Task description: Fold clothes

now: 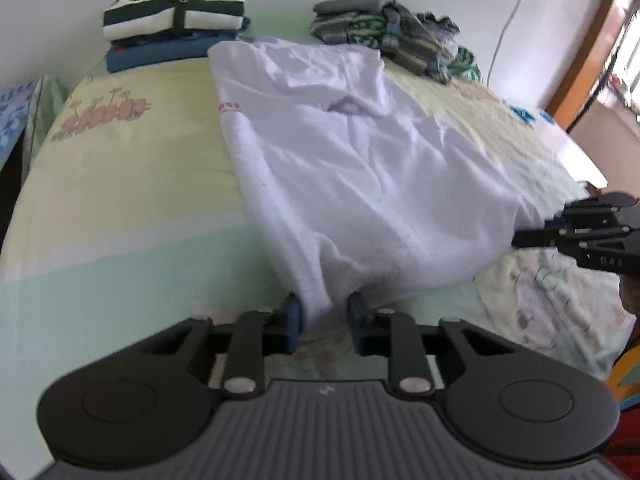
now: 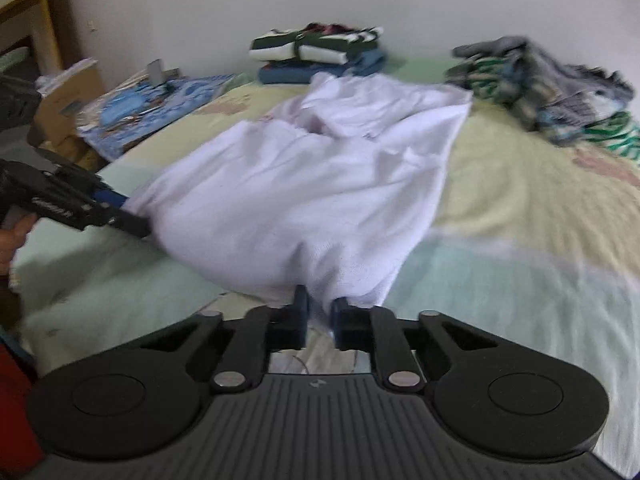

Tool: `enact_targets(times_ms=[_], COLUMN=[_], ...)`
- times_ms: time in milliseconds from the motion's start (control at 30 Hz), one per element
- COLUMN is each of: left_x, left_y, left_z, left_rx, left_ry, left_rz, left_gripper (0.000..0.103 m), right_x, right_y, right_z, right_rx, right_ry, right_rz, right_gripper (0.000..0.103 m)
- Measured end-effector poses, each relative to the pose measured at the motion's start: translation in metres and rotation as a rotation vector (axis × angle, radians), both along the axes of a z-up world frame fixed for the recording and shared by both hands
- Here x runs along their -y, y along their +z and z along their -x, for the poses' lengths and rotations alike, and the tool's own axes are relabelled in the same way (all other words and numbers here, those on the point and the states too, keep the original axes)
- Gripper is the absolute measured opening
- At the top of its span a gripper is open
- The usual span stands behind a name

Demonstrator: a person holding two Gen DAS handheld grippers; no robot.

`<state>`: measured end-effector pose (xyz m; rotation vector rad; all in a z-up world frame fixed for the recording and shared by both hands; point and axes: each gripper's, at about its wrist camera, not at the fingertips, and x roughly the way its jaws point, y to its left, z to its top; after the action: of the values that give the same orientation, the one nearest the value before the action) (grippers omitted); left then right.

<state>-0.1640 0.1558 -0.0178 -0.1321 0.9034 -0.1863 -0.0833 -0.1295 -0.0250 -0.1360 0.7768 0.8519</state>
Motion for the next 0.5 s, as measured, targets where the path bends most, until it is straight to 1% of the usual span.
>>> enact_targets(times_ms=[67, 167, 200, 233, 333, 367, 400, 433, 467, 500], left_x=[0.0, 0.004, 0.007, 0.01, 0.014, 0.013, 0.011, 0.01, 0.009, 0.008], left_y=[0.005, 0.0, -0.003, -0.006, -0.005, -0.003, -0.002, 0.001, 0.006, 0.012], left_z=[0.002, -0.001, -0.002, -0.003, 0.001, 0.004, 0.007, 0.011, 0.015, 0.018], left_rx=[0.009, -0.012, -0.02, -0.028, -0.039, -0.045, -0.051, -0.052, -0.045, -0.034], left_ry=[0.01, 0.009, 0.004, 0.0, -0.012, -0.007, -0.002, 0.01, 0.026, 0.043], left_rz=[-0.004, -0.044, -0.068, -0.092, -0.159, -0.171, -0.184, -0.194, -0.197, -0.198], left_gripper=[0.022, 0.023, 0.024, 0.03, 0.038, 0.039, 0.041, 0.039, 0.041, 0.049], right_x=[0.008, 0.012, 0.012, 0.011, 0.012, 0.014, 0.019, 0.025, 0.033, 0.041], right_y=[0.009, 0.012, 0.008, 0.003, -0.001, 0.002, 0.007, 0.012, 0.017, 0.021], right_z=[-0.004, -0.013, -0.016, -0.019, -0.02, -0.019, -0.018, -0.018, -0.017, -0.02], right_rx=[-0.046, -0.085, -0.093, -0.1, -0.091, -0.076, -0.053, -0.028, -0.016, -0.027], right_ry=[0.052, 0.116, 0.127, 0.136, 0.173, 0.175, 0.162, 0.146, 0.121, 0.086], right_rz=[-0.014, 0.032, 0.047, 0.061, 0.072, 0.082, 0.089, 0.094, 0.077, 0.04], right_gripper=[0.009, 0.009, 0.008, 0.009, 0.011, 0.023, 0.03, 0.043, 0.045, 0.045])
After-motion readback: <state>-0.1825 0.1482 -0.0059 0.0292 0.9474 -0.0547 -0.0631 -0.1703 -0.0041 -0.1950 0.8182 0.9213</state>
